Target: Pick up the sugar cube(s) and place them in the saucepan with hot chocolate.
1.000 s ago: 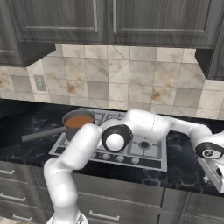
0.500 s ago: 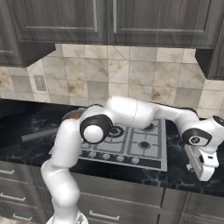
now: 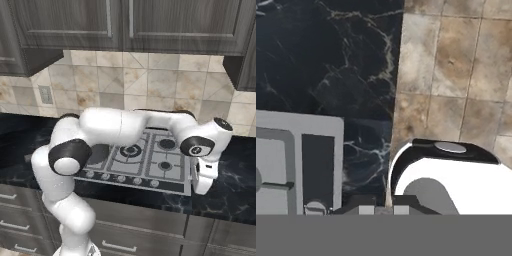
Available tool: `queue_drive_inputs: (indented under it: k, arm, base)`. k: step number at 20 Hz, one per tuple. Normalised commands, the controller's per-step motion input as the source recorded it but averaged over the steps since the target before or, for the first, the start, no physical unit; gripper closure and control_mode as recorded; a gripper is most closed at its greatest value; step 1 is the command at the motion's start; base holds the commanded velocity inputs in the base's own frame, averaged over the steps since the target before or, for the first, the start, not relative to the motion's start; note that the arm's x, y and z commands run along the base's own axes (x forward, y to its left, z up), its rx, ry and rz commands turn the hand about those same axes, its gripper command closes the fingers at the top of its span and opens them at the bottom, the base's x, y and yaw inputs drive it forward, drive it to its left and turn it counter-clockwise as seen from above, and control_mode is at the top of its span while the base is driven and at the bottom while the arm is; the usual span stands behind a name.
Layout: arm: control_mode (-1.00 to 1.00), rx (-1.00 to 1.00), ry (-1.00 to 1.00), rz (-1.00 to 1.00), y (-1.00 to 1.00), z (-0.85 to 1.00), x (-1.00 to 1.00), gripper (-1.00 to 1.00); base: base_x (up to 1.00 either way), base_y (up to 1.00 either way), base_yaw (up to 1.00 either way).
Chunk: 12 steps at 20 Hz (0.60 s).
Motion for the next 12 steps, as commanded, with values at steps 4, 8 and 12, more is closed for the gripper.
queue_drive_inputs:
  k: [4, 8, 12]
  arm:
    - [-1.00, -0.10, 0.00, -0.13, 0.99, 0.27, -0.33, 1.00]
    - [-1.00, -0.15, 0.00, -0.13, 1.00, 0.41, -0.08, 1.00]
    - [-1.00, -0.06, 0.00, -0.19, 0.96, 0.62, 0.02, 1.00]
  base:
    - [0.00, 0.00, 0.00]
    - [0.00, 0.00, 0.00]
    - [0.00, 0.00, 0.00]
